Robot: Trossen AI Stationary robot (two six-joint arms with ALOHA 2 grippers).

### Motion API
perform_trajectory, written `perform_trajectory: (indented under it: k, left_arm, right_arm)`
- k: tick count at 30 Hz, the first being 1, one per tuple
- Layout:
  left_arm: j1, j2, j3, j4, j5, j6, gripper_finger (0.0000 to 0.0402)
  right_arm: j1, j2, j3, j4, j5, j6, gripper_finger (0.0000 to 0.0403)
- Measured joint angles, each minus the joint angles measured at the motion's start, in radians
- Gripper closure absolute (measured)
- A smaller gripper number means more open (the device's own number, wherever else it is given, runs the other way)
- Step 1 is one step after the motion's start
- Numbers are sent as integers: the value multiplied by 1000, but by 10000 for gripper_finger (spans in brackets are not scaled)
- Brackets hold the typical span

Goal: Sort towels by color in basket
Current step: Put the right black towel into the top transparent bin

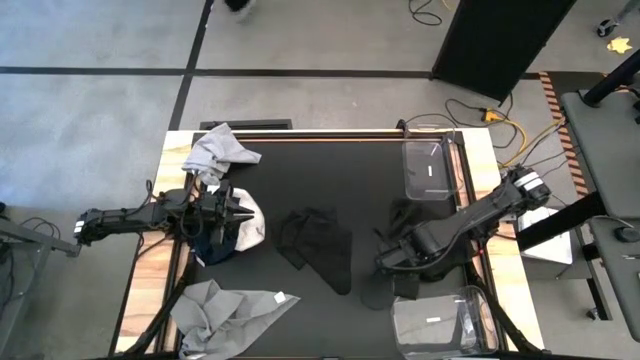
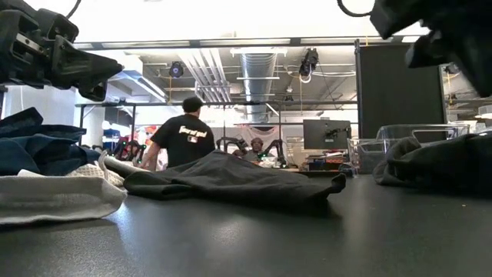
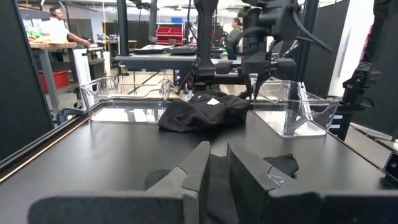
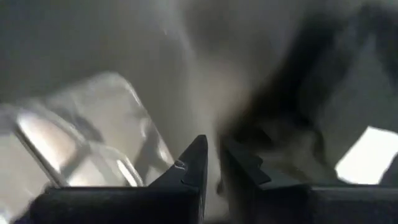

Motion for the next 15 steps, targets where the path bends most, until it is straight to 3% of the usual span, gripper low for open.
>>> perform_trajectory:
  k: [4, 8, 15]
  left_arm:
    - [0, 0, 0, 0, 0, 0, 362]
    - [0, 1, 0, 0, 0, 0, 362]
    - [0, 1, 0, -2, 0, 0, 362]
  right_arm:
    - [-6, 40, 78, -163, -5, -12, 369]
    - [-10, 41, 110, -199, 3, -3, 354]
    - [-12, 53, 91, -195, 34, 59, 259]
